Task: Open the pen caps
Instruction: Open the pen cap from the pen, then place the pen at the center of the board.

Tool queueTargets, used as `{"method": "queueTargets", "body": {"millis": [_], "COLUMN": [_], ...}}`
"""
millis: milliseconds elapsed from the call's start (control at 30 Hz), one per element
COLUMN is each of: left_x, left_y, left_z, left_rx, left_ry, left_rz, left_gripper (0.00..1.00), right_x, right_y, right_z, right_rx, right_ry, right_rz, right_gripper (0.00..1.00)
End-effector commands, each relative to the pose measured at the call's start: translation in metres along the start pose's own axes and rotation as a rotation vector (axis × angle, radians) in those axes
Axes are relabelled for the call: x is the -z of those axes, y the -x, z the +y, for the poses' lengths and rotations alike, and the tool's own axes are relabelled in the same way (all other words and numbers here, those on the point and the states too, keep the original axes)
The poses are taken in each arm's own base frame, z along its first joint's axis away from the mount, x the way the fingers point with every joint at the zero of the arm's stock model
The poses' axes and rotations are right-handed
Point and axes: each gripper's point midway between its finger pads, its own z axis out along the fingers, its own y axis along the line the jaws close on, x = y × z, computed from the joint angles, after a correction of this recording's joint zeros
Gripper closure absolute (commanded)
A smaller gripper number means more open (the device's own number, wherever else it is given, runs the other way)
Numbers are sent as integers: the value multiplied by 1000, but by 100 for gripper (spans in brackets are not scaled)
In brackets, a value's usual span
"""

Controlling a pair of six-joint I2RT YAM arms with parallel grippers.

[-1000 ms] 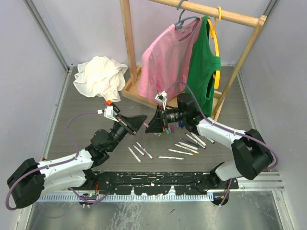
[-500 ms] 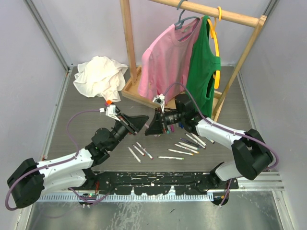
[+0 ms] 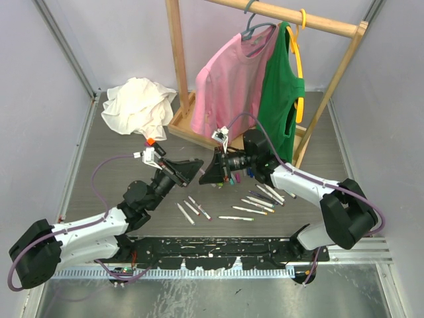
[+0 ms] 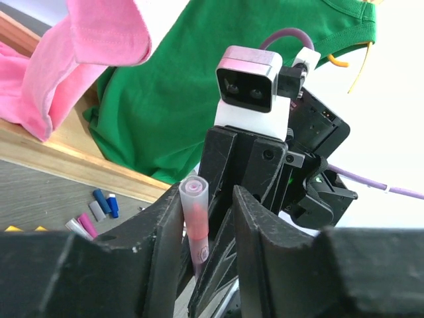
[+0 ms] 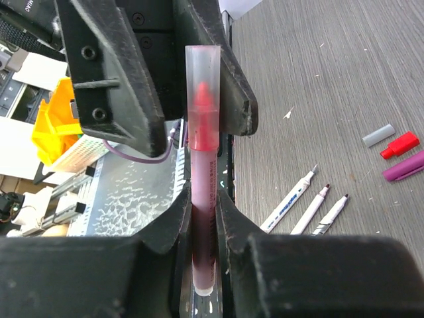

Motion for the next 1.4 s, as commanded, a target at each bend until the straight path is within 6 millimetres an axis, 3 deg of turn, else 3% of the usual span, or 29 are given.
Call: {"method": "queueTargets", "body": {"millis": [0, 67, 167, 233, 300, 500, 600, 700, 800, 933, 1100, 1233, 1367], "left_x": [-6, -8, -9, -11, -16, -23, -22, -22, -22, -5, 47, 103, 141], "left_y": [12, 11, 12, 25, 52, 169, 200, 216, 211, 176, 113, 73, 51], "left_z": [-21, -22, -20, -17, -15, -17, -15, -12, -7, 35, 111, 161, 189], "left_rx": [15, 11, -5, -24, -47, -141, -134, -99, -79, -52, -53, -49, -21], "left_ry": [-71, -71, -61, -48, -36, 26, 49, 40, 38, 194, 517, 808, 999], "left_rz": [-44, -36, -43, -81, -123, -297, -362, -404, -380, -271, -63, 91, 169], "left_gripper": [67, 72, 98, 100, 100, 100, 100, 100, 100, 100, 100, 100, 100], "right_x": [3, 3, 3, 2, 1, -5, -9, -11, -13, -22, -47, -70, -96], "right_y": [17, 18, 16, 13, 8, -3, -8, -10, -11, -21, -45, -66, -85], "right_z": [9, 9, 9, 7, 3, -6, -7, -8, -8, -8, -12, -26, -32], "right_rx": [57, 56, 53, 47, 28, -22, -39, -46, -21, 56, 90, 48, -12], "right_ry": [0, 1, 4, 2, 1, -2, -2, 2, -6, -53, -133, -270, -381], "right_rz": [-55, -55, -50, -46, -35, -4, 7, 15, 21, 68, 157, 210, 239], "right_gripper": [99, 99, 99, 99, 99, 99, 99, 99, 99, 99, 99, 99, 99]}}
